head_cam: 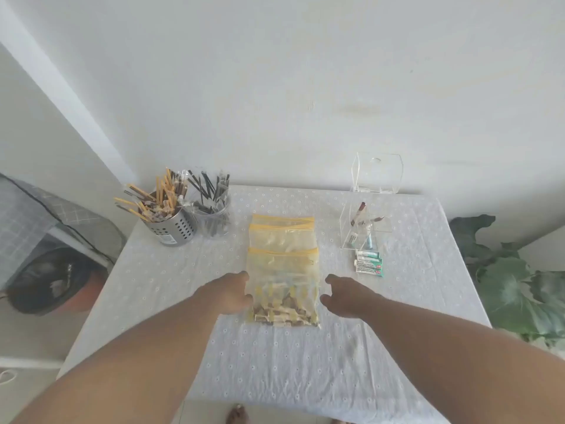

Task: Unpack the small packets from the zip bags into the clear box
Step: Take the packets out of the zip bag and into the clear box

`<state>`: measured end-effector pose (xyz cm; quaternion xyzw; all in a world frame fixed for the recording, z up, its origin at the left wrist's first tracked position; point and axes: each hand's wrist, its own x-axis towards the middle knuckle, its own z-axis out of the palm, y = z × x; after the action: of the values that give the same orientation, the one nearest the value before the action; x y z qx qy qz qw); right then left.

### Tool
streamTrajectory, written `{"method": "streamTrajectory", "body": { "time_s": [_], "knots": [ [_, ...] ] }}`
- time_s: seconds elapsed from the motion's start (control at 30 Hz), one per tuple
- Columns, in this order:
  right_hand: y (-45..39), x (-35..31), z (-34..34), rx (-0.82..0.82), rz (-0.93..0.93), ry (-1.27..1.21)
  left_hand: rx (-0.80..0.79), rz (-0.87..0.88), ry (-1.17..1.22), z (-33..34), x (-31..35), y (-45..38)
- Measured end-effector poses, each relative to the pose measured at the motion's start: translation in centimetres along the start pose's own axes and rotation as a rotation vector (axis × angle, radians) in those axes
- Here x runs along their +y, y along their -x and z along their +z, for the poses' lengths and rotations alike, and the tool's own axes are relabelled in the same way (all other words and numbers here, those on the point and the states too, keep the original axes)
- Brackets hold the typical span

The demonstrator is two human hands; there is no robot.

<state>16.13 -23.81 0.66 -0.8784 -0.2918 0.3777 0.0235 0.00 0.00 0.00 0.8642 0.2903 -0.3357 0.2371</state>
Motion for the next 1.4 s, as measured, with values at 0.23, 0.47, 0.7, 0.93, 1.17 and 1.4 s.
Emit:
{"method": "streamTrajectory", "body": {
  "time_s": [0.23,0.47,0.7,0.93,1.17,1.4],
  "knots": [
    [-0.4,-0.5,1.9,-0.035,0.043,-0.106,-0.003,-0.045,0.097,2.0,-0.8,-0.5],
    [-1.6,-1.2,3.7,-0.018,0.093,-0.316,0.069,-0.074,0.37,3.5,-0.1,-1.5],
    [-1.7,-2.4,5.7,0.033,0.194,-0.641,0.187,-0.192,0.629,5.2,0.5,-1.3],
    [-1.1,-2.3,6.9,0.087,0.202,-0.661,0.175,-0.149,0.78,7.6,-0.1,0.1],
    [-0.4,-1.5,5.5,0.155,0.141,-0.696,0.319,-0.091,0.916,10.1,0.3,2.1],
    [-0.9,-1.6,1.9,0.12,0.095,-0.79,0.551,-0.005,0.916,12.0,3.9,4.9]
  ]
}}
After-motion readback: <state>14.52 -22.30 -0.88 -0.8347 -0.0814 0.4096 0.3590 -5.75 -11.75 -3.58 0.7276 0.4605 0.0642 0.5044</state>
